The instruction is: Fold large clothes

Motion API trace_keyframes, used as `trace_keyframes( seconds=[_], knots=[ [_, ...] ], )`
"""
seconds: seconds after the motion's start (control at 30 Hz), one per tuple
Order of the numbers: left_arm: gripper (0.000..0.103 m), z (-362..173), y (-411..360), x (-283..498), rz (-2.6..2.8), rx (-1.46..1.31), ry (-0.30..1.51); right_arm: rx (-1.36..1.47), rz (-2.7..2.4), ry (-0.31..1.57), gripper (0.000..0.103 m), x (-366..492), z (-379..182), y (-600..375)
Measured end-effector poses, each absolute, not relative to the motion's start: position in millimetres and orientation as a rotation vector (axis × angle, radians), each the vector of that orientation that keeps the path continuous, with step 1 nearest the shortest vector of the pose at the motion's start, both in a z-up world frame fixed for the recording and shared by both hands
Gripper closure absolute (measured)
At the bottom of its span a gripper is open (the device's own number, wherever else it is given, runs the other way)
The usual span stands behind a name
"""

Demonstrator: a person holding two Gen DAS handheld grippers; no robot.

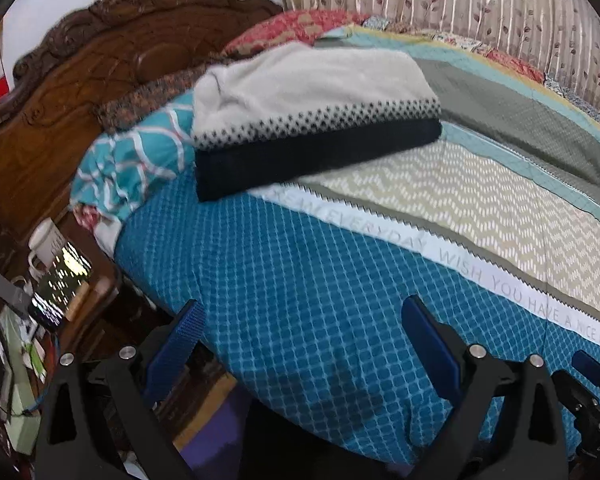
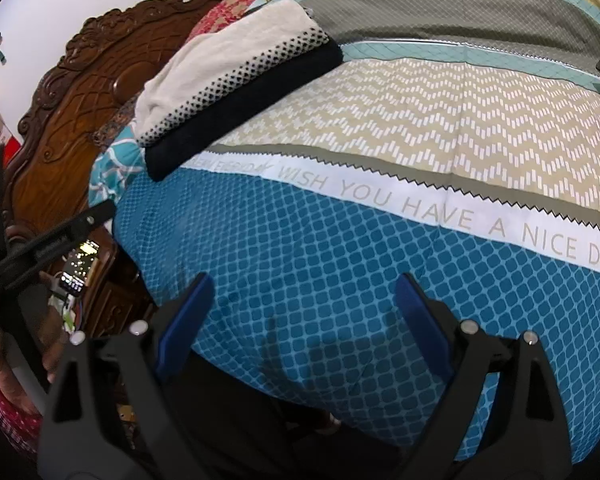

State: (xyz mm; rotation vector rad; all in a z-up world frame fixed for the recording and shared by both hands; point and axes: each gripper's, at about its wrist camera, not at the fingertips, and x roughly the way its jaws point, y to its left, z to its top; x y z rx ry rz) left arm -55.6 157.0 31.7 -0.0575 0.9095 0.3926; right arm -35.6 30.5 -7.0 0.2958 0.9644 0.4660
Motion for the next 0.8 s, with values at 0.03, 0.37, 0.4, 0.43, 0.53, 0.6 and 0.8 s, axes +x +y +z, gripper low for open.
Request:
trace_keyframes(
  seconds=[0.03,0.37,0.4,0.43,0.53,0.6,0.8],
  knots=[
    [0.008,27.4,156.9,-55.2,0.379,-0.074,0.929,0.295,0.465,0.965,0.015,-35.6,-7.0,30.4],
    [0.008,-29.1,81.7,-68.7,0.111,-0.107,1.169,0.345,0.356,0.965,0.015,-42.5,-10.3,-9.1],
    [0.008,-35.3,75.9,-72.1,0.081,-0.106,1.213,0.347,0.347,0.963,0.015,-44.2,-11.0,-12.7],
    [0.008,-38.9,74.3,-74.3,0.067,-0.110,1.238,0.353,0.335,0.961,0.015,-45.3,-11.6,-16.8],
    [0.008,-36.0,77.9,-81.0,0.056,-0.144,1.247,0.387,0.314,0.955,0.015,-46.2,-12.2,-27.3],
    [0.008,-28.1,80.7,-85.6,0.044,-0.168,1.222,0.386,0.317,0.946,0.015,-46.2,-10.8,-27.2],
    [0.008,-11.7,90.8,-97.7,0.046,-0.196,1.157,0.330,0.356,0.942,0.015,-46.6,-8.7,-12.0]
  ],
)
